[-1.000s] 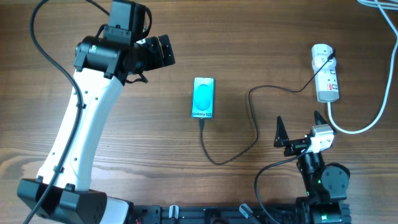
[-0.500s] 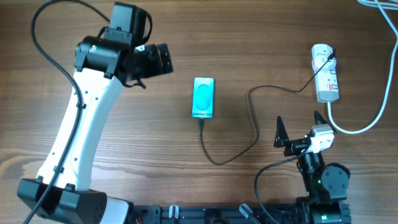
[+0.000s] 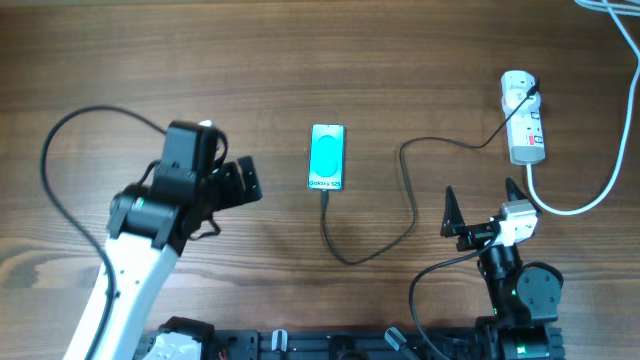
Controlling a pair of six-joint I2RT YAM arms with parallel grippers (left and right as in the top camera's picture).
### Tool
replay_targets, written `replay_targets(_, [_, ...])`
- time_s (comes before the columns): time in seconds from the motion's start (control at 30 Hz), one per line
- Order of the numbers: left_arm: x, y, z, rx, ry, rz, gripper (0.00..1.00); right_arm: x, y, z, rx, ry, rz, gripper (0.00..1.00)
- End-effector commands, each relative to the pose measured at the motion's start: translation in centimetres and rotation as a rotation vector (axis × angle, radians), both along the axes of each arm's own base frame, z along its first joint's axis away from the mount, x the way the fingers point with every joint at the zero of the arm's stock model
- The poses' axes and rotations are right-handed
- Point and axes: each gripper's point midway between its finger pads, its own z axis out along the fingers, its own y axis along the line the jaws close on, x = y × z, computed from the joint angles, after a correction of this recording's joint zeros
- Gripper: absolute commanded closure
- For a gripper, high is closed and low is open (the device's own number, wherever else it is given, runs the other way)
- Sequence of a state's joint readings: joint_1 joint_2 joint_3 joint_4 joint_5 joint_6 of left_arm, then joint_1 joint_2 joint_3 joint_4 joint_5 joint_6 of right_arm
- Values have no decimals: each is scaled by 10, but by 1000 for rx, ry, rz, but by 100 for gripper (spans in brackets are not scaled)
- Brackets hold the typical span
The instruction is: Plug charger to phone and switch on socket
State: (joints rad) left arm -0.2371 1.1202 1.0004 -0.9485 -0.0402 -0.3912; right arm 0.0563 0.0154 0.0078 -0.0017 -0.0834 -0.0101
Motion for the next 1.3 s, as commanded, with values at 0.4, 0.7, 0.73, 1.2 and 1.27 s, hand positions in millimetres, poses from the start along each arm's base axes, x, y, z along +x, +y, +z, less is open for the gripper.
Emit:
replay_targets(0.4, [-24, -23, 10, -36, -508, -424, 0, 0, -4, 2, -15, -14, -19, 0])
replay_targets(0.7, [-42, -4, 9, -47, -638, -368, 0, 0, -4, 2, -15, -14, -19, 0])
replay_targets(0.73, [-42, -2, 9, -47, -643, -360, 0, 0, -4, 2, -15, -14, -19, 0])
replay_targets(1.2, [-32, -1, 15, -90, -948, -286, 0, 0, -4, 1, -15, -10, -19, 0])
replay_targets(1.27, [-30, 3, 15, -89, -968, -262, 0, 0, -4, 1, -15, -10, -19, 0])
